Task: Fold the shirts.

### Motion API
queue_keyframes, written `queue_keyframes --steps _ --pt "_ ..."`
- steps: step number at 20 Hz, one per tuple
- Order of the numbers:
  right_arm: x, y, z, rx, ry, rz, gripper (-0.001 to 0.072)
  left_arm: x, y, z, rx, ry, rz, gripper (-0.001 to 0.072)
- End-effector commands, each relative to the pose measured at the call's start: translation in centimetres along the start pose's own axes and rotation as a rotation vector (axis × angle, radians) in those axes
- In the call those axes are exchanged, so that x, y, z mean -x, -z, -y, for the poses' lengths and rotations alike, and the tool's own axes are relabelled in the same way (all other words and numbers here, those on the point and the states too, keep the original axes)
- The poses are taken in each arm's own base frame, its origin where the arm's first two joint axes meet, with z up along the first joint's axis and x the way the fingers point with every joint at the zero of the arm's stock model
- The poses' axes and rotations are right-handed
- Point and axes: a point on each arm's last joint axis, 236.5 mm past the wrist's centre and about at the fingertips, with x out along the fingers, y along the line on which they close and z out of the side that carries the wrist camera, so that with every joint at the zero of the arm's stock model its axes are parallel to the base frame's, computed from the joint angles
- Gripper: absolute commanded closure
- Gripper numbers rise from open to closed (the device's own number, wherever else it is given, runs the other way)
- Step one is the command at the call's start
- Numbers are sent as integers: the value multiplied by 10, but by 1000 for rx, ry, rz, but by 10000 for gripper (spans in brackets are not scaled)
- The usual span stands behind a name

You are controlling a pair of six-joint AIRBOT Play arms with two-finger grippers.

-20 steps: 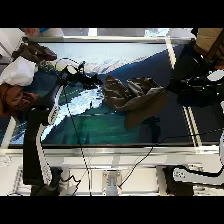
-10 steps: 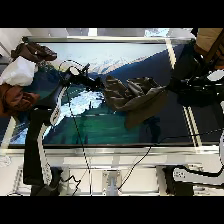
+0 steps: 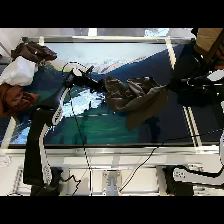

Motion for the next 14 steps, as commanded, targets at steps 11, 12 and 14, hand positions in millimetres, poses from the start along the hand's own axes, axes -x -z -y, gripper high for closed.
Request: queue_keyframes --steps 11,12,14 --pt "322 -102 -152 492 132 856 688 374 -7 332 -720 297 775 701" --pt "351 -90 -169 519 145 899 688 387 9 332 -761 164 785 701" --pt "380 -62 -193 565 160 917 689 416 48 326 -814 -82 795 701"
